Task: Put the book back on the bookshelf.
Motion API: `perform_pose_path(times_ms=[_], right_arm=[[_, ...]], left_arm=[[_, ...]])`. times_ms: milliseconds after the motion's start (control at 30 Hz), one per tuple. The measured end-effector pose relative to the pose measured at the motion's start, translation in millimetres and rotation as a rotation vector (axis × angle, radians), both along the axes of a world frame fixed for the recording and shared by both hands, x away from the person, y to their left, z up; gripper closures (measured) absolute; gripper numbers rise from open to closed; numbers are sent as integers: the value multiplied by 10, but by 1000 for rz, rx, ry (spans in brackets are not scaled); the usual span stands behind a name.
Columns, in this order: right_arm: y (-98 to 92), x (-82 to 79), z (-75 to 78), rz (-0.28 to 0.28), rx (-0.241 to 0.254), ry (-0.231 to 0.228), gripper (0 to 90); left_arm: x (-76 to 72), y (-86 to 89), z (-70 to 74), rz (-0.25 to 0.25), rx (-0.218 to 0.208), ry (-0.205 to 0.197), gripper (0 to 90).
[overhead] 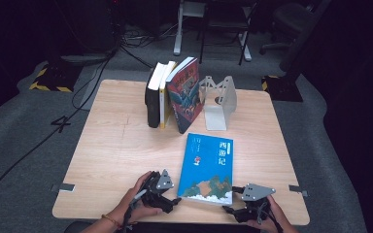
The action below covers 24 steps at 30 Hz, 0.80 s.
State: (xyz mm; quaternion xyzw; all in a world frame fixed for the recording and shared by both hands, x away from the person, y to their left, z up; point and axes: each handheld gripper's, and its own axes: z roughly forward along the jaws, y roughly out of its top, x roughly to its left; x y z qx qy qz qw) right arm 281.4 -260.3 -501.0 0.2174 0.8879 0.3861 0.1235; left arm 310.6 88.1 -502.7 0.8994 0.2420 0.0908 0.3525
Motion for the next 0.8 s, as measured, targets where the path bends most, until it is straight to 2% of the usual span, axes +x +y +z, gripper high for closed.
perform_pose_path(times_ms=[133,167,267,300,400,433,500,667,800], right_arm=[[-84,-8,37,-11,23,-3,279],[-104,-5,43,-20,26,-4,306],[-166,22,68,-46,60,1,308],[-174,47,76,-76,59,-4,308],[-156,85,74,-101,42,-7,308],[-116,111,64,-118,3,-22,305],[-60,155,51,-123,-13,-26,297],[39,218,61,-147,-9,-42,286],[110,212,39,-152,-48,-63,279]], left_arm=[[73,53,8,30,4,-21,172],[104,77,11,43,7,-23,177],[244,174,9,86,2,-12,175],[267,190,8,92,3,-12,172],[348,240,6,107,2,-6,164],[377,258,6,112,5,-5,161],[426,292,4,129,2,0,157],[469,324,5,120,0,4,164],[455,337,11,104,-6,-6,213]])
